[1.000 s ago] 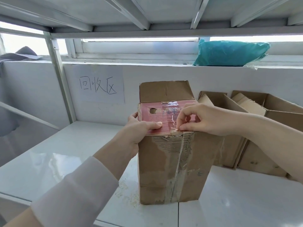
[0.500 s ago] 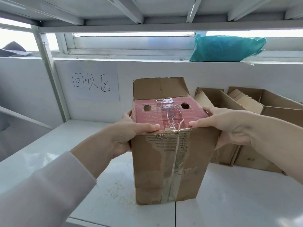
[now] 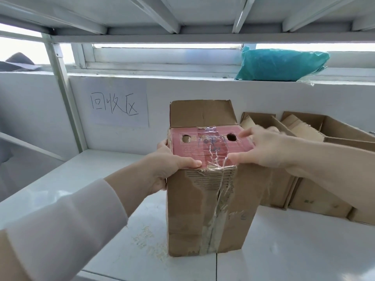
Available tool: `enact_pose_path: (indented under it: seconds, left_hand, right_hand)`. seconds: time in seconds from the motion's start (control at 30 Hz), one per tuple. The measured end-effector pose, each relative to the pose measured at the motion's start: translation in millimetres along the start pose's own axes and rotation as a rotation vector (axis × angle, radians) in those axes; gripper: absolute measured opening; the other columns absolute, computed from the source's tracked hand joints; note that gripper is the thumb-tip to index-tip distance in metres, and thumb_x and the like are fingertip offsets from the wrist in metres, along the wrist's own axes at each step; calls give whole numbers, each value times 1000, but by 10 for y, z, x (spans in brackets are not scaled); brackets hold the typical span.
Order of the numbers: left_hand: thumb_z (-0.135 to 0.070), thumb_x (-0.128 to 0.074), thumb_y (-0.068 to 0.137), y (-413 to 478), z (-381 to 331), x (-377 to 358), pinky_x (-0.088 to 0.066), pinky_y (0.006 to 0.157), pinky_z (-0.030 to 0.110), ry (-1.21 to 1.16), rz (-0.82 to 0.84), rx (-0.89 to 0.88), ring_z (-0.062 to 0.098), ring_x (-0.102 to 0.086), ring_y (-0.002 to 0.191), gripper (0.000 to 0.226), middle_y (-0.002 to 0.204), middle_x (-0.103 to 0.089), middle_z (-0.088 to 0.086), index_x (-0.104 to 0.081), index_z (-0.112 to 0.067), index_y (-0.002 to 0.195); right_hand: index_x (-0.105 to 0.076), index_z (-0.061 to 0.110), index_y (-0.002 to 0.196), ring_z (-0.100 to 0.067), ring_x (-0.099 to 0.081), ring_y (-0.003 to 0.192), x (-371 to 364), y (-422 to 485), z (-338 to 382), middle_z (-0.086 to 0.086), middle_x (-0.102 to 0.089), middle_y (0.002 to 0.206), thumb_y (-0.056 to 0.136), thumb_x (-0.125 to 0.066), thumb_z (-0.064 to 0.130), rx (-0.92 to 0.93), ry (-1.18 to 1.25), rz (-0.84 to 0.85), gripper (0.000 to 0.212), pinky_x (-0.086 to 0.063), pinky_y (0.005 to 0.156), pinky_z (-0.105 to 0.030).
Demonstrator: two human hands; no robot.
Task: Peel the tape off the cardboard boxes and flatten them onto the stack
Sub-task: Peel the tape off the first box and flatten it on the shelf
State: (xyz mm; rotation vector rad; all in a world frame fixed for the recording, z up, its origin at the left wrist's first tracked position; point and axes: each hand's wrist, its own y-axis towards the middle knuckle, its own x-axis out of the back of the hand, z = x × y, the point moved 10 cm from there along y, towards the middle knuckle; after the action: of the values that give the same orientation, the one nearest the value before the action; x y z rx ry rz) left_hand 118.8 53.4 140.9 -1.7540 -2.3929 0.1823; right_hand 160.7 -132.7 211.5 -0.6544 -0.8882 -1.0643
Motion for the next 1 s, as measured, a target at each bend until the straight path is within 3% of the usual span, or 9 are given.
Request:
enact_pose_path:
  seconds: [0.1,0.23,0.37,0.47,0.6,0.7,0.8,0.9,1.0]
  left_hand:
    - [-9,-83,63,-23,18,-4,-56,80,48,-22,-7,3,24,-65,96,91,113,-62,5,-30,-28,136]
    - [-8,-82,64,-72,18,-19,-58,62,37,-42,-7,5,24,-66,92,92,117,-60,6,-29,-27,137]
    - [-8,-81,66,-96,7,5,-54,48,30,-54,-28,10,22,-65,89,88,118,-58,7,-30,-25,136]
    - [-7,-80,68,-79,7,22,-53,48,31,-65,-36,17,23,-64,89,85,117,-59,7,-31,-26,135]
    - [-8,-80,67,-59,1,16,-52,49,32,-64,-38,18,25,-64,92,85,118,-58,9,-31,-25,134]
    - [-9,-81,67,-66,-7,-10,-51,50,30,-61,-32,11,24,-63,92,87,118,-57,8,-29,-26,135]
    - [-9,-80,67,-68,-17,-17,-50,49,28,-62,-29,-6,22,-63,88,88,118,-57,7,-28,-26,136]
    - [-11,-81,66,-60,-26,-26,-50,49,28,-53,-32,-14,22,-63,89,91,118,-57,7,-27,-25,137]
    - [-9,-80,67,-60,-35,-38,-50,41,25,-70,-32,-20,20,-62,82,88,118,-57,8,-28,-25,137]
  right_hand:
    - [-66,21,103,-29,-25,125,-23,-129,206,-2,-51,109,82,-41,65,112,-418,-24,55,-25,105,-41]
    - [-62,12,71,-24,-31,107,-127,-122,262,5,-44,71,85,-35,64,114,-522,6,61,-24,103,-43]
    - [-39,20,60,-29,-41,110,-156,-38,367,5,-36,67,86,-46,58,97,-380,-25,47,-28,100,-43]
    - [-52,12,66,-27,-47,99,-193,60,276,-3,-51,76,85,-58,44,61,-106,-55,37,-37,90,-35]
    - [-64,17,65,-23,-48,102,-172,-8,128,-1,-62,87,85,-61,35,97,209,-235,27,-38,95,-37]
    - [-60,21,76,-10,-42,87,-172,-149,105,11,-55,74,88,-58,33,198,260,-298,17,-33,80,-27]
    - [-54,27,79,-14,-52,86,-129,-139,105,10,-60,73,80,-66,38,246,342,-270,16,-42,82,-31]
    - [-61,19,83,-10,-55,82,-35,-110,183,10,-59,77,74,-71,44,257,111,-272,29,-40,71,-25]
    - [-67,21,73,-9,-53,85,-26,-91,292,9,-59,78,77,-72,31,286,128,-255,12,-38,74,-23]
